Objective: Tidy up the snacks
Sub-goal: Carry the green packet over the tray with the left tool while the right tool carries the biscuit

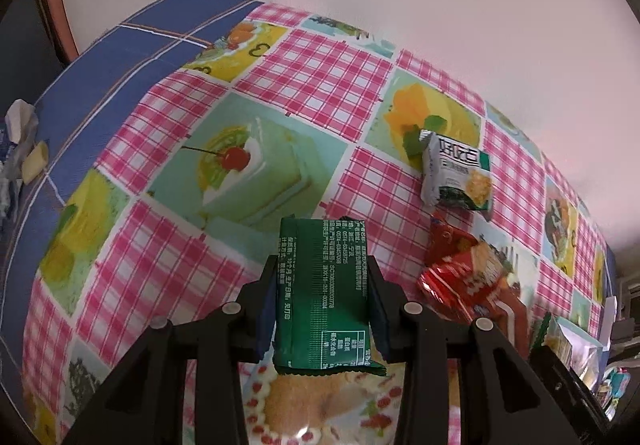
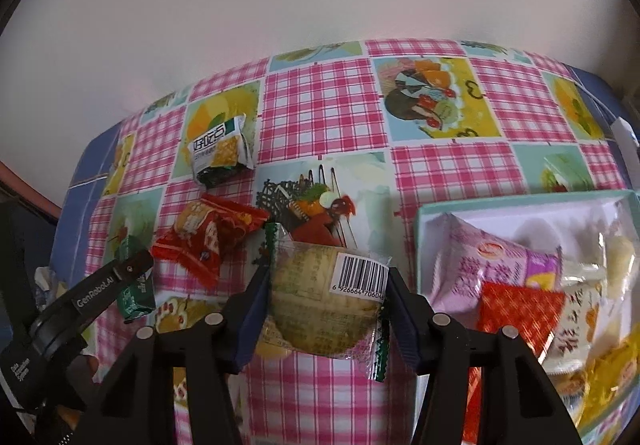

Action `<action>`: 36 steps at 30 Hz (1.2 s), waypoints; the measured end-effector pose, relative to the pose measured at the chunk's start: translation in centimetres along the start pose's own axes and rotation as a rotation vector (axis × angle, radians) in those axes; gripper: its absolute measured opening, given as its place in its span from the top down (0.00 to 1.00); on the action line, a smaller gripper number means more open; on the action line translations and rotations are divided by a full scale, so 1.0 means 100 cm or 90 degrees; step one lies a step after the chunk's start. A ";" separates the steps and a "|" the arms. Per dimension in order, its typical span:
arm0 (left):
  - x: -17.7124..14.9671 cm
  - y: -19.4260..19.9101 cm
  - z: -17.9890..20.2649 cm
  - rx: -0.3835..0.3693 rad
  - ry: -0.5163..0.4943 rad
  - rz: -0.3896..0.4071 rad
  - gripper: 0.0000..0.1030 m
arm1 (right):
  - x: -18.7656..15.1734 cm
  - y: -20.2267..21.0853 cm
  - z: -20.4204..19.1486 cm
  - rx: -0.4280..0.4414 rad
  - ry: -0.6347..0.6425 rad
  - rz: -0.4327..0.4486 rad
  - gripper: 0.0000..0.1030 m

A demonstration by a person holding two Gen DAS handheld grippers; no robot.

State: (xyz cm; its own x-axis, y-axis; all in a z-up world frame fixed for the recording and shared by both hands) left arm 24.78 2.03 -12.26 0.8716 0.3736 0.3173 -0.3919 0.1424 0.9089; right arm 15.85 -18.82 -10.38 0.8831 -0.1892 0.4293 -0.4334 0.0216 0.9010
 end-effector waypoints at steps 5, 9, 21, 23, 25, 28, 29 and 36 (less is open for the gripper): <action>-0.005 0.020 -0.006 -0.001 -0.001 0.004 0.60 | -0.016 0.017 0.004 -0.003 -0.010 -0.006 0.43; -0.008 0.034 -0.017 0.004 0.003 0.008 0.60 | -0.029 0.030 0.007 -0.003 -0.016 -0.010 0.43; -0.048 0.072 -0.001 -0.029 -0.038 0.009 0.60 | -0.065 0.062 0.025 0.004 -0.040 -0.007 0.43; -0.055 0.083 0.009 -0.038 -0.056 0.019 0.60 | -0.071 0.068 0.030 -0.002 -0.044 -0.006 0.43; -0.063 0.092 0.020 -0.051 -0.072 0.024 0.60 | -0.076 0.071 0.037 -0.007 -0.051 -0.008 0.43; -0.079 0.102 0.037 -0.075 -0.095 0.021 0.60 | -0.084 0.077 0.055 -0.008 -0.081 -0.008 0.43; -0.086 0.105 0.044 -0.081 -0.106 0.020 0.60 | -0.086 0.080 0.062 -0.011 -0.091 -0.007 0.43; -0.140 0.113 0.099 -0.113 -0.206 -0.004 0.60 | -0.096 0.090 0.110 -0.028 -0.163 0.002 0.43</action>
Point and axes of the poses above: each gripper's, at about its wrist camera, not at the fingertips, and y roughly against the way its jaws point, z to its right, x to its top, the point moved 7 cm from there along -y, roughly the way its jaws point, and after that the axes turned 14 degrees about y, right-handed, at the moved point
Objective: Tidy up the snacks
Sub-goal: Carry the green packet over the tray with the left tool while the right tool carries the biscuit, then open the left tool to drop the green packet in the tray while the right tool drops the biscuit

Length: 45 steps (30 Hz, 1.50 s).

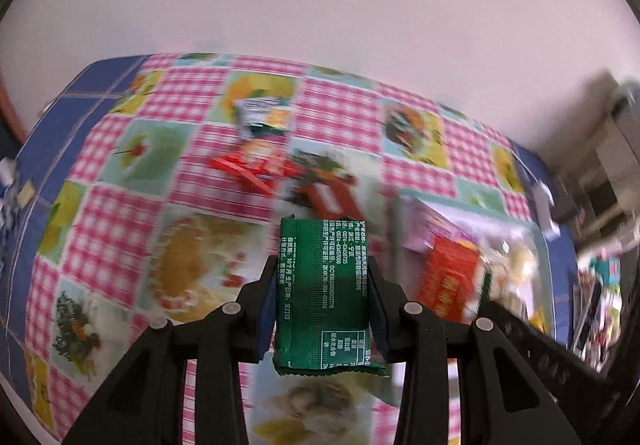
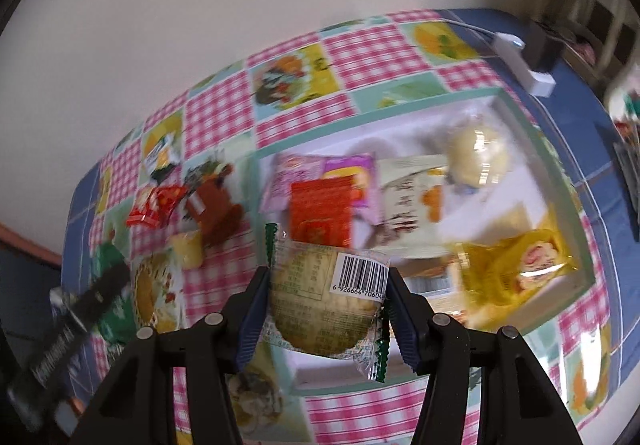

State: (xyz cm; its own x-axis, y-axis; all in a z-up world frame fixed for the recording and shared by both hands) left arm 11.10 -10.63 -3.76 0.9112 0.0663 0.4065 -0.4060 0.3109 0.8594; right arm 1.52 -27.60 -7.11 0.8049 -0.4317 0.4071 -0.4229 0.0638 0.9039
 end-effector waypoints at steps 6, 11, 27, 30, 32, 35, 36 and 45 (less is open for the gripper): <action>-0.034 -0.018 0.060 -0.039 -0.083 -0.049 0.60 | 0.002 0.003 0.048 -0.024 -0.070 0.006 0.42; -0.052 -0.029 0.101 -0.053 -0.150 -0.054 0.60 | 0.003 0.003 0.090 -0.047 -0.130 0.015 0.42; -0.077 -0.056 0.159 -0.087 -0.230 -0.069 0.56 | 0.013 -0.005 0.135 -0.056 -0.183 0.035 0.41; -0.073 -0.049 0.158 -0.088 -0.228 -0.062 0.39 | 0.013 -0.006 0.133 -0.053 -0.180 0.034 0.41; -0.069 -0.047 0.153 -0.066 -0.216 -0.063 0.39 | 0.012 -0.007 0.131 -0.051 -0.175 0.028 0.40; -0.061 -0.044 0.141 -0.051 -0.185 -0.062 0.38 | 0.012 -0.009 0.129 -0.043 -0.168 0.020 0.35; -0.057 -0.043 0.135 -0.045 -0.170 -0.061 0.36 | 0.011 -0.010 0.129 -0.034 -0.169 0.021 0.34; -0.023 -0.036 0.075 0.032 -0.077 -0.003 0.13 | 0.007 -0.010 0.112 -0.031 -0.136 0.011 0.33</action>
Point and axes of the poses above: each gripper's, at about its wrist camera, not at the fingertips, and y roughly against the way its jaws point, z to its right, x to its top, the point moved 7 cm from there along -y, roughly the way its jaws point, and after that the axes turned 14 degrees about y, right-handed, at the moved point
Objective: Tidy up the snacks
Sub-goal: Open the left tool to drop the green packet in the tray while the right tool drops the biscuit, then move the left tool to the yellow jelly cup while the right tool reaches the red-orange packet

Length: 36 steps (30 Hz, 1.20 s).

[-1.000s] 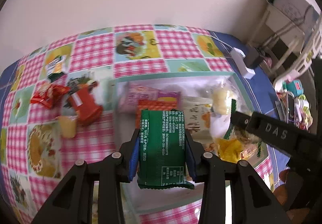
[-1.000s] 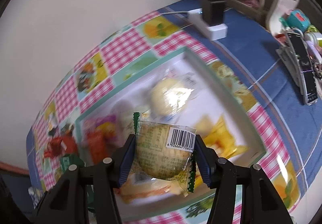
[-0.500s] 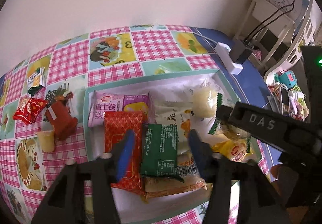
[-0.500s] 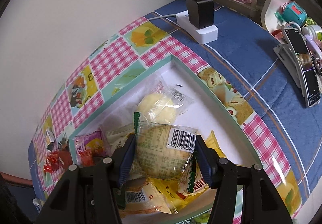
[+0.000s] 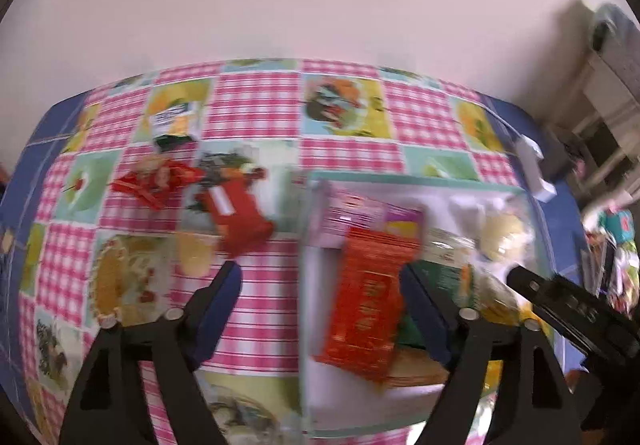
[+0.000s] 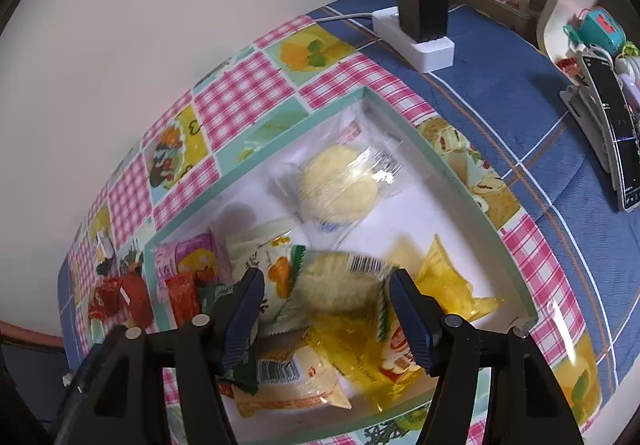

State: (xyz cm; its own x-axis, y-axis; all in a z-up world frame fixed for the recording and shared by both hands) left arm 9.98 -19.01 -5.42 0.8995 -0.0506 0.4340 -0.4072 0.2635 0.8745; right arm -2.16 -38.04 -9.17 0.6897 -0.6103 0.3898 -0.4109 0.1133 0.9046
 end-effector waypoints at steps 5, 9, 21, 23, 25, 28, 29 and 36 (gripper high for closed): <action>0.013 0.005 -0.036 0.035 0.039 0.028 0.03 | -0.005 0.006 -0.019 0.005 0.032 0.010 0.17; 0.020 0.010 -0.058 0.056 0.062 0.042 0.01 | -0.009 0.008 -0.033 0.011 0.055 0.016 0.14; 0.030 0.029 -0.108 0.094 0.112 0.069 0.01 | -0.013 0.023 -0.084 0.017 0.141 0.054 0.00; 0.032 0.033 -0.119 0.118 0.123 0.077 0.01 | -0.015 0.025 -0.097 0.014 0.170 0.057 0.00; 0.033 0.037 -0.132 0.148 0.143 0.087 0.01 | -0.016 0.028 -0.110 0.013 0.190 0.064 0.00; 0.035 0.041 -0.149 0.170 0.166 0.089 0.01 | -0.017 0.032 -0.125 0.023 0.209 0.074 0.00; 0.035 0.042 -0.154 0.168 0.173 0.089 0.01 | -0.018 0.033 -0.132 0.024 0.217 0.080 0.00; 0.030 0.044 -0.188 0.182 0.229 0.066 0.01 | -0.027 0.032 -0.173 0.052 0.267 0.086 0.00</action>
Point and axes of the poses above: each gripper's, at about its wrist camera, not at the fingertips, and y roughly against the way its jaws point, z to its right, x to its top, the point moved 7 cm from there along -y, roughly the way its jaws point, and after that the axes turned 14 degrees about y, right-handed, at the moved point
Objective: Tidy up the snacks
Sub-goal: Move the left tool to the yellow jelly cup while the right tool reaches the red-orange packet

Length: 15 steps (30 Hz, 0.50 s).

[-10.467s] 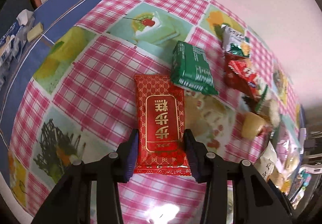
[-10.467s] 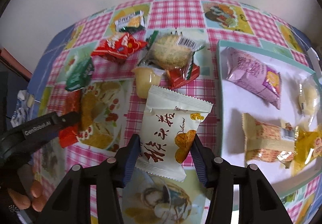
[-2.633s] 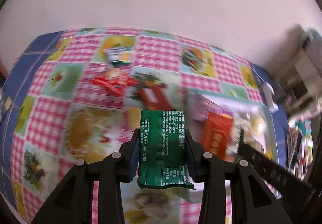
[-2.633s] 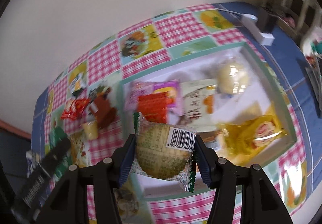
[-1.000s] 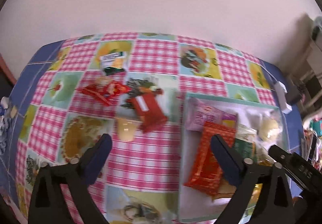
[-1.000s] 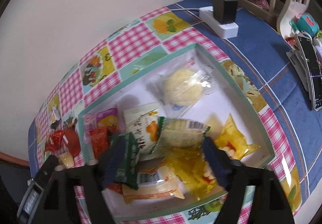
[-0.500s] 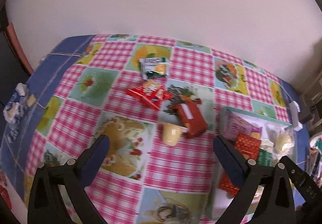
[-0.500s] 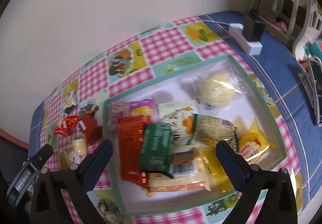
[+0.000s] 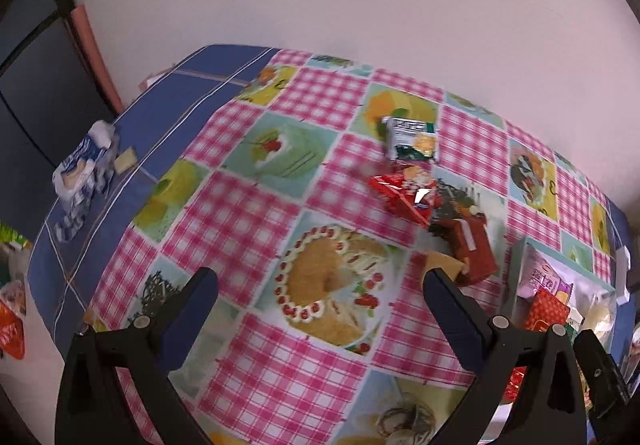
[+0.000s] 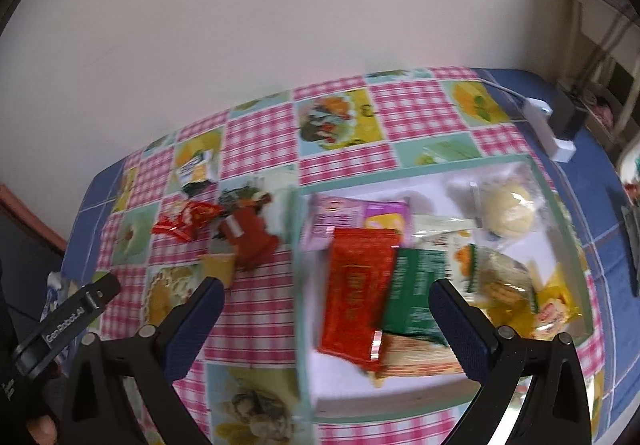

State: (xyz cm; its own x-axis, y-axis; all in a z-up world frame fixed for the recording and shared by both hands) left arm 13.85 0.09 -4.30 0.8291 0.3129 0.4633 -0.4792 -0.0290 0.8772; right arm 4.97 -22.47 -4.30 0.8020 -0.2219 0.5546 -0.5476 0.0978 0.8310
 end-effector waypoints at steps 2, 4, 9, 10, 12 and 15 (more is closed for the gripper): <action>0.002 0.000 -0.010 0.004 0.013 -0.003 0.01 | 0.002 -0.002 -0.011 0.007 0.016 0.003 0.00; 0.005 0.000 -0.019 0.009 0.024 -0.006 0.01 | 0.004 -0.004 -0.023 0.019 0.030 0.006 0.00; 0.015 -0.003 -0.039 0.010 0.064 -0.014 0.01 | 0.007 -0.010 -0.044 0.040 0.054 0.008 0.00; 0.016 -0.005 -0.042 0.011 0.070 -0.016 0.01 | 0.007 -0.013 -0.047 0.040 0.058 0.007 0.00; 0.018 -0.009 -0.047 0.011 0.082 -0.023 0.01 | 0.009 -0.017 -0.049 0.041 0.062 0.003 0.00; 0.020 -0.016 -0.050 0.007 0.090 -0.035 0.01 | 0.011 -0.027 -0.051 0.046 0.064 -0.005 0.00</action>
State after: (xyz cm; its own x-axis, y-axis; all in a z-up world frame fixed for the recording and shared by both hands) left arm 14.86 5.48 -5.45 0.8053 0.4443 0.3925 -0.4297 -0.0187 0.9028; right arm 8.54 -18.00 -5.76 0.8241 -0.1240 0.5527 -0.5542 0.0249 0.8320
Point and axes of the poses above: each gripper's, at about its wrist camera, not at the fingertips, and y roughly against the way its jaws point, z to its right, x to its top, the point moved 7 cm from there along -y, roughly the way its jaws point, and after that the axes turned 14 degrees about y, right-handed, at the moved point
